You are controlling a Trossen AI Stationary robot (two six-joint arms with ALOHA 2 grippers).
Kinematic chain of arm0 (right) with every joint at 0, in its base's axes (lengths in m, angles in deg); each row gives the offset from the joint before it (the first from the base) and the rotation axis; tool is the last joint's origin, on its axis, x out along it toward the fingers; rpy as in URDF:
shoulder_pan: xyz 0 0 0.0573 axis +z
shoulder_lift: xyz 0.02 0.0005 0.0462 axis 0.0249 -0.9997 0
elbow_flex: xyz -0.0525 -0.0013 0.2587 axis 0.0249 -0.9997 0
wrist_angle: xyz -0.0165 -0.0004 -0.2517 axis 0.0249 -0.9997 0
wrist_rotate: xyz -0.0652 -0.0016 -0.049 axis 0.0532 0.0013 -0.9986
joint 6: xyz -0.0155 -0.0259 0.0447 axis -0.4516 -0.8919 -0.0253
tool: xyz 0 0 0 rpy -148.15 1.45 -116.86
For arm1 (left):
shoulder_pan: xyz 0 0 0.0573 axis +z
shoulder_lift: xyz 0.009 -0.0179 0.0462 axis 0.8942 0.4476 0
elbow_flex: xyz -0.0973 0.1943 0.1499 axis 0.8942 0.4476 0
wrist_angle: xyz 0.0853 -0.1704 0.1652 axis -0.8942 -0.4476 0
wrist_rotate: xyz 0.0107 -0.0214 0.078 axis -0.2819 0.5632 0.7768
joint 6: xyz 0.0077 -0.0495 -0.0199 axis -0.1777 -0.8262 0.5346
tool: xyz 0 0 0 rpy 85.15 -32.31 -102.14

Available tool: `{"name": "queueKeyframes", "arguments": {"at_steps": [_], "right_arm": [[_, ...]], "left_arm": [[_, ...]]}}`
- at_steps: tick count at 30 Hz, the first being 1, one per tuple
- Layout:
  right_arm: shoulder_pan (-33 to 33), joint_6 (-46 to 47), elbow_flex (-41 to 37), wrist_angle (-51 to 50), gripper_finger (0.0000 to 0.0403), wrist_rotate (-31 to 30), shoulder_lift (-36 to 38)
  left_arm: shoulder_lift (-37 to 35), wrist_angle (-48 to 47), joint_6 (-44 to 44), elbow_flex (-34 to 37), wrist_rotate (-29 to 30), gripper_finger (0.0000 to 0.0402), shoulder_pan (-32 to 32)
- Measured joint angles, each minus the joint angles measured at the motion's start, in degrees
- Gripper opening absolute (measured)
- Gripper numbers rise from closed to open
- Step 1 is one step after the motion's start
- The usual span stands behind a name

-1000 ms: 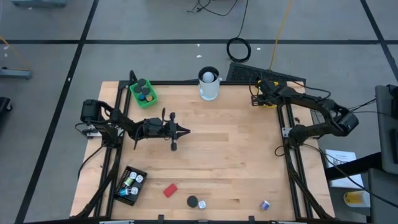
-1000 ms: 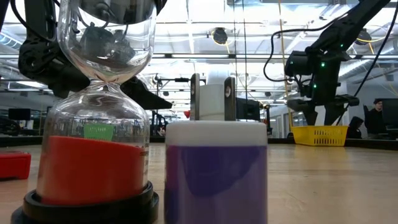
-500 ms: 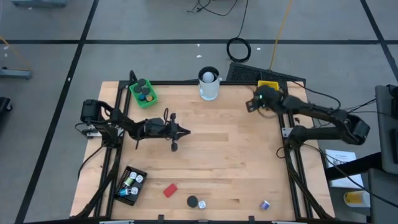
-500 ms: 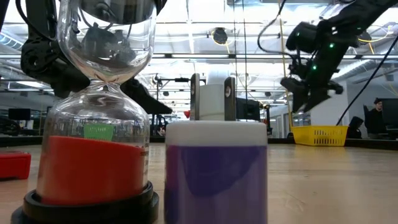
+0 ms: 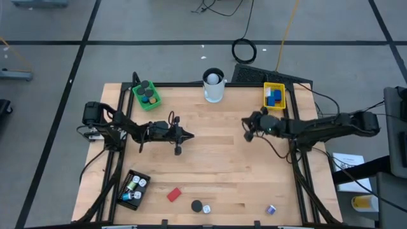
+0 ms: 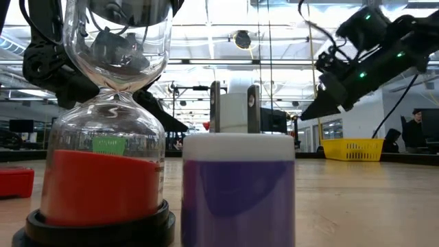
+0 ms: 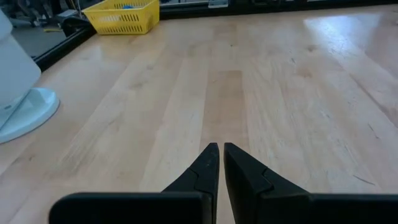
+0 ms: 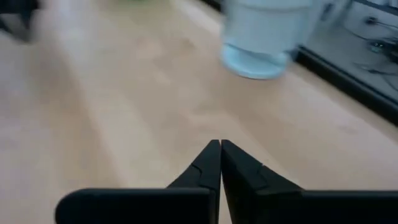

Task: Pick & Place Office items
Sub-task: Put the purple charger adapter into the black bin

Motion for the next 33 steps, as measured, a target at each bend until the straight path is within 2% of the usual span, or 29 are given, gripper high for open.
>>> {"name": "queueKeyframes", "arguments": {"at_steps": [6, 11, 17, 22, 28, 33], "right_arm": [[11.8, 2.0, 0.0, 2.8, 0.0002, -0.1, -0.5], [22.5, 4.2, 0.0, 7.8, 0.0001, -1.6, -5.0], [33.4, 6.4, 0.0, 23.9, 0.0002, -1.4, -16.6], [39.3, 6.6, 1.9, 39.6, 0.0028, 1.5, -29.1], [42.5, 6.2, 13.7, 37.4, 0.0084, 3.8, -40.9], [45.6, 7.4, 23.3, 30.7, 0.0138, 4.4, -46.1]], "left_arm": [[0.0, 0.0, 0.6, 0.0, 0.0, 0.0033, 0.0], [0.0, -0.2, 0.6, 0.0, 0.0, 0.0033, 0.0], [0.0, -0.6, 0.7, 0.0, 0.0, 0.0033, 0.0], [0.0, -1.5, 1.7, 0.0, 0.0, 0.0033, 0.0], [0.0, -2.0, 2.9, 0.0, 0.0, 0.0033, 0.0], [0.0, -3.0, 1.7, 0.0, 0.0, 0.0033, 0.0]]}}
